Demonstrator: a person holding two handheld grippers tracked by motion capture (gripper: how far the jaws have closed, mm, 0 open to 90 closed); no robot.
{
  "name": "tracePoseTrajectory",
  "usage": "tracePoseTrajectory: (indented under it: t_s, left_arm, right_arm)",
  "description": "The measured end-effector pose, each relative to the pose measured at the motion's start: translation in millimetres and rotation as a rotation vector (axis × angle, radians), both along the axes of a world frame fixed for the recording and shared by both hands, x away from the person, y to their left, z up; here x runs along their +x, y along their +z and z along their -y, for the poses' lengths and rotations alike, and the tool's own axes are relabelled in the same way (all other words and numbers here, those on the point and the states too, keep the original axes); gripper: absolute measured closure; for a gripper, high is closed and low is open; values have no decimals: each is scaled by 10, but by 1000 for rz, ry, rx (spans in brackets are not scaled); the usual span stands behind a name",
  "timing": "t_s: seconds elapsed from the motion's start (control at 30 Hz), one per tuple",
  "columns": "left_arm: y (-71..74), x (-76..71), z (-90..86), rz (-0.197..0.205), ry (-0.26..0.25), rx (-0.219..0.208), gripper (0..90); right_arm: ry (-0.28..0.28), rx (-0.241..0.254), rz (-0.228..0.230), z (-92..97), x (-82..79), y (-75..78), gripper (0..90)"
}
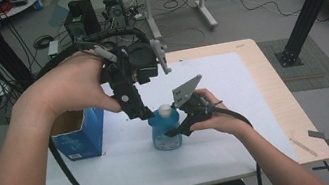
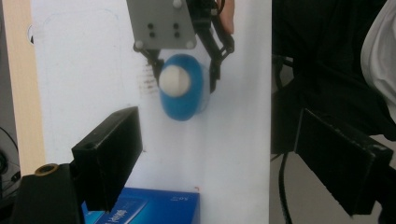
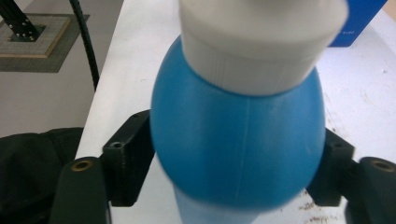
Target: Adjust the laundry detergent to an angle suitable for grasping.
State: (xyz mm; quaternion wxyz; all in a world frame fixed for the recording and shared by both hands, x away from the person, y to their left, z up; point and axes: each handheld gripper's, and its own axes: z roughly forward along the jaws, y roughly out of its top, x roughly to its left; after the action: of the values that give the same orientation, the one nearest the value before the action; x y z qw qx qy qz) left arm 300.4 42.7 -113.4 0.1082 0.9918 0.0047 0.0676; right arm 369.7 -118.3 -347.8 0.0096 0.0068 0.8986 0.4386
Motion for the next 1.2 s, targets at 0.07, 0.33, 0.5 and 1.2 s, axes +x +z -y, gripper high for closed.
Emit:
tracePoseTrajectory:
  t_s: [0.07,0.33,0.5,1.2]
  left_arm:
    - [6,-6,0,1,0,2,157]
    - [13,-12,16,3,-7,-3,157]
    - [19,-5,26,5,-10,-6,156]
    - [-10,27,84,17,-24,-7,155]
  right_arm:
    - [-18,-4,-7,45,-4,27,231]
    - [-53,-37,-16,343,-16,163,194]
    - [-122,-57,-7,560,32,310,212]
    - [-548,-171,-33,965,529,1186,235]
